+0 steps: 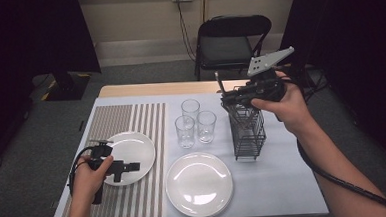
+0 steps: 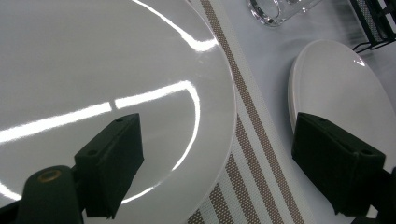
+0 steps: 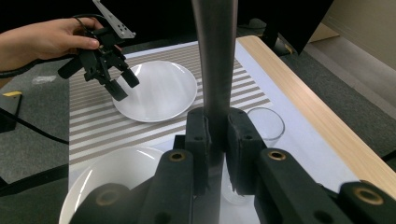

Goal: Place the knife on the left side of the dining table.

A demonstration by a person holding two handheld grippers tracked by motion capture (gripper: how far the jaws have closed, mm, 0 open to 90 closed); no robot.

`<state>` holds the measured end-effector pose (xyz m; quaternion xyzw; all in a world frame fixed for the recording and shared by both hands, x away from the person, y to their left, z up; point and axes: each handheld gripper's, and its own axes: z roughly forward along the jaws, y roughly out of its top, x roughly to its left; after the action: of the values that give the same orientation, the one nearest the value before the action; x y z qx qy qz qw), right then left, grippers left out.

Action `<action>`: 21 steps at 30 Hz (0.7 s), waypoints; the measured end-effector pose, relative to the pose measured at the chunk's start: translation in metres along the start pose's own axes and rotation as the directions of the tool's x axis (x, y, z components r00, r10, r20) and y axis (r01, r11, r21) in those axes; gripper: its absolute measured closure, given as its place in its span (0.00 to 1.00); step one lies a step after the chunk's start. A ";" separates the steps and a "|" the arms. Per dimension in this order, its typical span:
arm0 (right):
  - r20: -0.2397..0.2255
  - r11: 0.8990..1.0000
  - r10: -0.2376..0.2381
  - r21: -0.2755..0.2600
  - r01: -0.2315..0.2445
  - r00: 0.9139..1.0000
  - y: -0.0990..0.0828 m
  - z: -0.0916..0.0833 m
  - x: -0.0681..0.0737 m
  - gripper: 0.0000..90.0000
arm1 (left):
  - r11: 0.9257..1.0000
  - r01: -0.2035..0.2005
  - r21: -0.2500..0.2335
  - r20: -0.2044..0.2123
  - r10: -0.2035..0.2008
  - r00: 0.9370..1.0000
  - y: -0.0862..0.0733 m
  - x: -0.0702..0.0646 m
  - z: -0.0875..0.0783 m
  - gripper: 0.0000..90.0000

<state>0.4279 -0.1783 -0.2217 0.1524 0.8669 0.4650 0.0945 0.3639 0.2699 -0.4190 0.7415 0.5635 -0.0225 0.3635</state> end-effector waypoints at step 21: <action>-0.061 1.000 0.017 0.022 -0.015 0.998 -0.019 0.016 0.012 0.90 | 1.000 -0.003 -0.001 0.001 0.003 1.000 0.000 -0.001 0.000 0.18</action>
<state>0.4181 -0.1713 -0.2462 0.1462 0.8731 0.4609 0.0626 0.3635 0.2692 -0.4182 0.7422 0.5622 -0.0220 0.3642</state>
